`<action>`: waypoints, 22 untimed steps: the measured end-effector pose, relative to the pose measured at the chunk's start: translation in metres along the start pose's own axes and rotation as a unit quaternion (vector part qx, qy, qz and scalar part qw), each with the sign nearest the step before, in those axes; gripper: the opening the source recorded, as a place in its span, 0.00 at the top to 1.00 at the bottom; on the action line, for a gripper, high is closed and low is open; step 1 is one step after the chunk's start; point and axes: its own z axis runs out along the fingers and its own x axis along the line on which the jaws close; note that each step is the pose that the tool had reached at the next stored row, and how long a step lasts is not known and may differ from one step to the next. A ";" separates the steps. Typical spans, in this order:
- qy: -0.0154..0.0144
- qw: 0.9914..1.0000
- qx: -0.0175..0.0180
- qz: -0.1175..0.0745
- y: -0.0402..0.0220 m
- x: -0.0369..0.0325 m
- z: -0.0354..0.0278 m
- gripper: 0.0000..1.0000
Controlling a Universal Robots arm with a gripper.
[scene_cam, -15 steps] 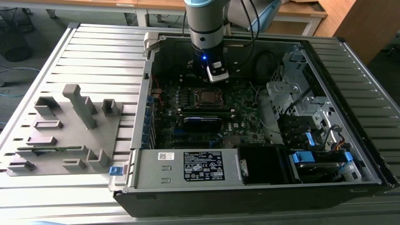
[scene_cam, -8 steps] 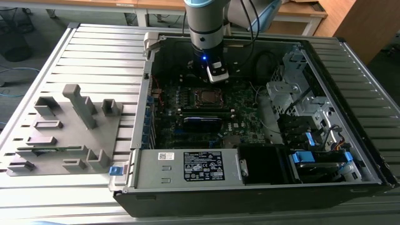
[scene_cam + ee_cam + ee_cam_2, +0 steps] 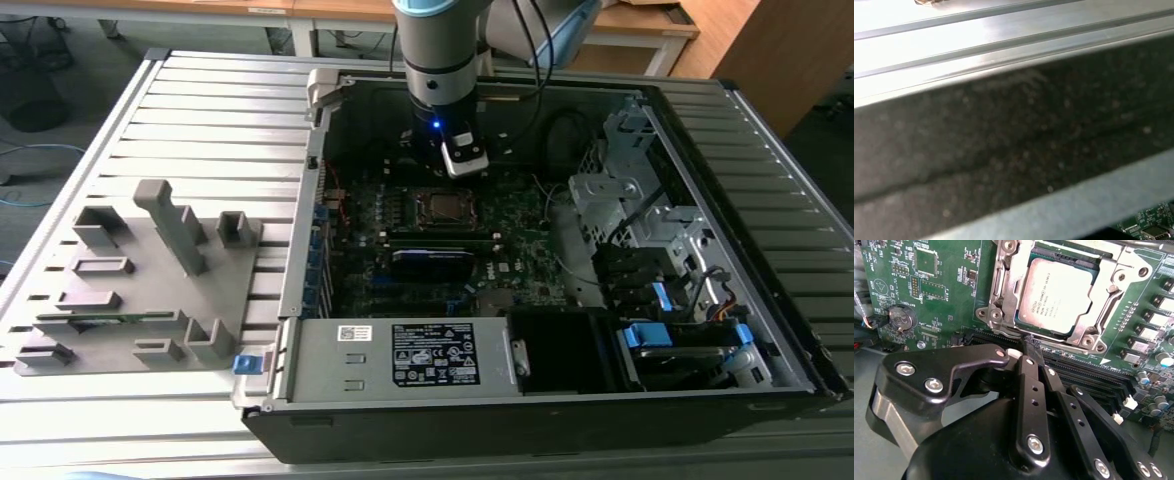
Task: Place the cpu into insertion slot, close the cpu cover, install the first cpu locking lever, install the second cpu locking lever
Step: 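Install the first cpu locking lever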
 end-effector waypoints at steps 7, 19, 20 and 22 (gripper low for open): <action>0.000 1.000 0.000 0.000 0.0009 -0.0030 0.0009 0.89; 0.000 1.000 0.000 0.000 0.0032 -0.0055 -0.0109 0.89; 0.000 1.000 0.000 0.000 0.0036 -0.0058 -0.0131 0.89; 0.000 1.000 0.000 0.000 0.0042 -0.0063 -0.0167 0.89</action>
